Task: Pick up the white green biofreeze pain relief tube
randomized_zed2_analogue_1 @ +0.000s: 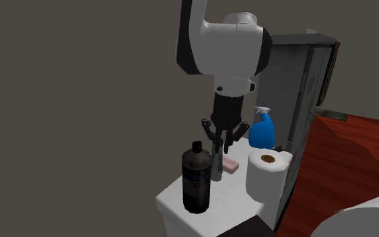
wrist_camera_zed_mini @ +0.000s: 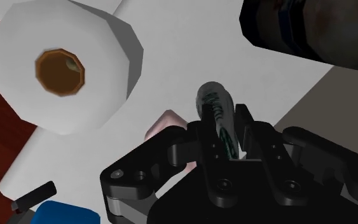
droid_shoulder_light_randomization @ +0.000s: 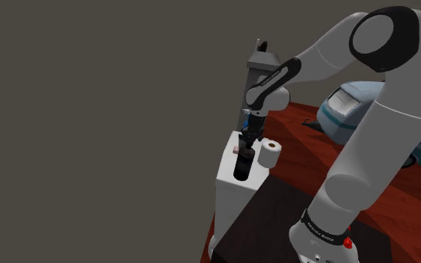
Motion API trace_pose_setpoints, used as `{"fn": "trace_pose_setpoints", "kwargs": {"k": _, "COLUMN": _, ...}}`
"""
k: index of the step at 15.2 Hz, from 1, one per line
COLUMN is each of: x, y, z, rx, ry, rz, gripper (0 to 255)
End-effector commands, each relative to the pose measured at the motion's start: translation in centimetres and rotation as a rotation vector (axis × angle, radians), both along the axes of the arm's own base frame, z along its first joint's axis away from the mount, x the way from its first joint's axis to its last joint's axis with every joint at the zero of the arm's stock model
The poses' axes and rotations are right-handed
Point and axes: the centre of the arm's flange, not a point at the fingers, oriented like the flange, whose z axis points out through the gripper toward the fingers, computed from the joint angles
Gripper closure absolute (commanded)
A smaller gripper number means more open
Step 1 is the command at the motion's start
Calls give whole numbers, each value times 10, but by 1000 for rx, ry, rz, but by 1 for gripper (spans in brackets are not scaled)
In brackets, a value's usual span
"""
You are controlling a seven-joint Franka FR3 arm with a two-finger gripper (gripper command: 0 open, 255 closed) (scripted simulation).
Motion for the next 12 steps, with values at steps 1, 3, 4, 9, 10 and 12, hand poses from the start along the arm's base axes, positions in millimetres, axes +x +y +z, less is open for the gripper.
{"fn": "trace_pose_setpoints", "kwargs": {"k": 1, "x": 0, "y": 1, "z": 9, "rx": 0, "ry": 0, "rz": 0, "gripper": 255}}
{"fn": "trace_pose_setpoints", "kwargs": {"k": 3, "x": 0, "y": 1, "z": 19, "rx": 0, "ry": 0, "rz": 0, "gripper": 255}}
{"fn": "trace_pose_setpoints", "kwargs": {"k": 4, "x": 0, "y": 1, "z": 25, "rx": 0, "ry": 0, "rz": 0, "gripper": 255}}
{"fn": "trace_pose_setpoints", "kwargs": {"k": 9, "x": 0, "y": 1, "z": 51, "rx": 0, "ry": 0, "rz": 0, "gripper": 255}}
{"fn": "trace_pose_setpoints", "kwargs": {"k": 10, "x": 0, "y": 1, "z": 56, "rx": 0, "ry": 0, "rz": 0, "gripper": 255}}
{"fn": "trace_pose_setpoints", "kwargs": {"k": 12, "x": 0, "y": 1, "z": 67, "rx": 0, "ry": 0, "rz": 0, "gripper": 255}}
